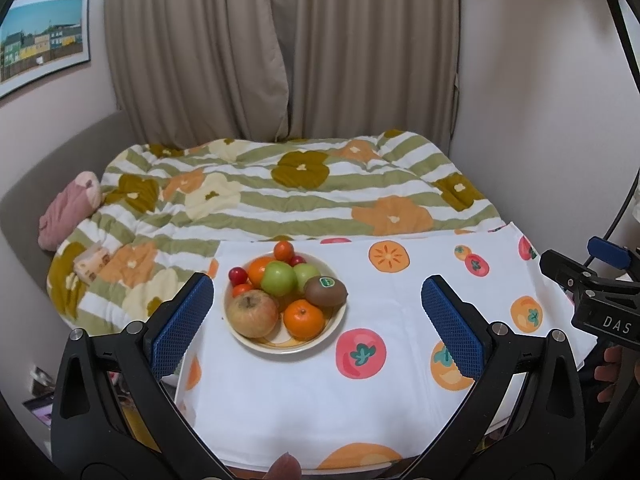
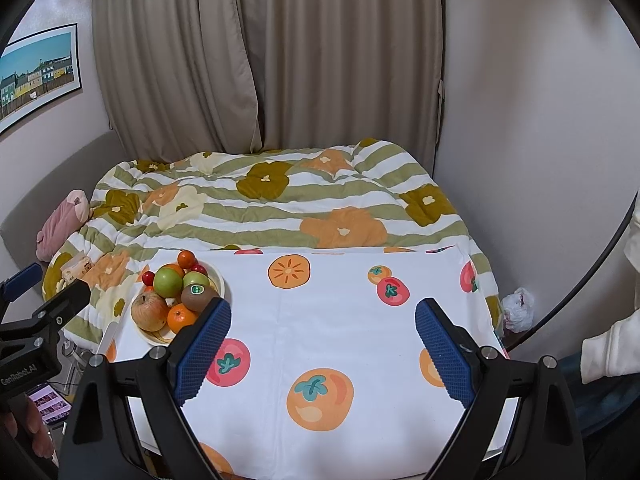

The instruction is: Organize fruits

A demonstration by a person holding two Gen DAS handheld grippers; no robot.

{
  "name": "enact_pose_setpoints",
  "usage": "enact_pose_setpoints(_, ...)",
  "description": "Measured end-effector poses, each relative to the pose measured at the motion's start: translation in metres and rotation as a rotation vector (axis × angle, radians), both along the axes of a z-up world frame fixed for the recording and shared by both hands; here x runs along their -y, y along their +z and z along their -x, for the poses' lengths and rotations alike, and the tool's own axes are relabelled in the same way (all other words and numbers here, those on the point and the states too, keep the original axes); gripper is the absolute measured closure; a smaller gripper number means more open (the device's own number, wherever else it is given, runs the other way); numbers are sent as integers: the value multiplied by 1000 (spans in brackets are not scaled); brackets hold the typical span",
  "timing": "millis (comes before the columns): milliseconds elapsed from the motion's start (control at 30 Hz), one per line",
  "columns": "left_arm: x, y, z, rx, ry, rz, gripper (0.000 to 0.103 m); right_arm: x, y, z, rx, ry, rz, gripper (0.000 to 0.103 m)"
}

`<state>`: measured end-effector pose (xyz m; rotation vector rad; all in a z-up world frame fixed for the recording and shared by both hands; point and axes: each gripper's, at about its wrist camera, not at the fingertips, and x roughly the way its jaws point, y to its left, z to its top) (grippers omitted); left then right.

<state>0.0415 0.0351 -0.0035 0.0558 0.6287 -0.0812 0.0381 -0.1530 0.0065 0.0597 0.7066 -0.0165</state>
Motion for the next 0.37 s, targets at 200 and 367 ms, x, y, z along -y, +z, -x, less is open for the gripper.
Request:
enact_pose_setpoints(200, -1, 1, 1, 6, -11, -1, 0, 0, 0, 0, 0, 2, 0, 11)
enact_pose_setpoints(367, -7, 1, -1, 8, -14, 6, 0, 0, -1, 0, -1, 2, 1, 11)
